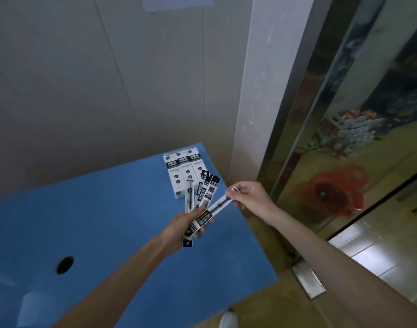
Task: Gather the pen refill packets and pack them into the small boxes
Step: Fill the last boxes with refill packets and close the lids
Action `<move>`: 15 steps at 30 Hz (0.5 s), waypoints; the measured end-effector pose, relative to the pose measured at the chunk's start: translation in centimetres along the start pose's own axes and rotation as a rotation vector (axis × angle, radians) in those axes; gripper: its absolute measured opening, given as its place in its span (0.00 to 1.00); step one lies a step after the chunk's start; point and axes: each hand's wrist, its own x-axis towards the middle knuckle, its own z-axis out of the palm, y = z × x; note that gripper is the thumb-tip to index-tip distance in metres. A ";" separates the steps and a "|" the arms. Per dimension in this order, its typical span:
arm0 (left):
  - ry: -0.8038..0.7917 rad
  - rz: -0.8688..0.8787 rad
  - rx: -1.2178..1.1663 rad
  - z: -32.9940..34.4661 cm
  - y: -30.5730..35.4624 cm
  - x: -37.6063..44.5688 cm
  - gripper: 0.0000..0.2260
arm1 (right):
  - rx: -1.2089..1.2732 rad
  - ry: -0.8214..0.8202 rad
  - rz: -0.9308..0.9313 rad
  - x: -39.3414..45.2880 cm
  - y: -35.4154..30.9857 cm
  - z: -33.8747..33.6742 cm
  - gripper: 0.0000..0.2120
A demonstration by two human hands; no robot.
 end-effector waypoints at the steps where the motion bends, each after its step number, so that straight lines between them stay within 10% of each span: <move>1: 0.029 -0.008 0.001 0.5 0.5 1.1 0.15 | 0.003 0.018 0.000 0.6 0.0 -1.0 0.04; 9: 0.186 -0.057 -0.361 4.0 1.5 8.8 0.12 | -0.029 0.479 -0.345 4.3 0.1 -5.0 0.02; 15: 0.197 -0.029 -0.447 7.5 2.8 12.8 0.16 | -0.396 0.229 -0.666 7.7 3.5 -4.5 0.05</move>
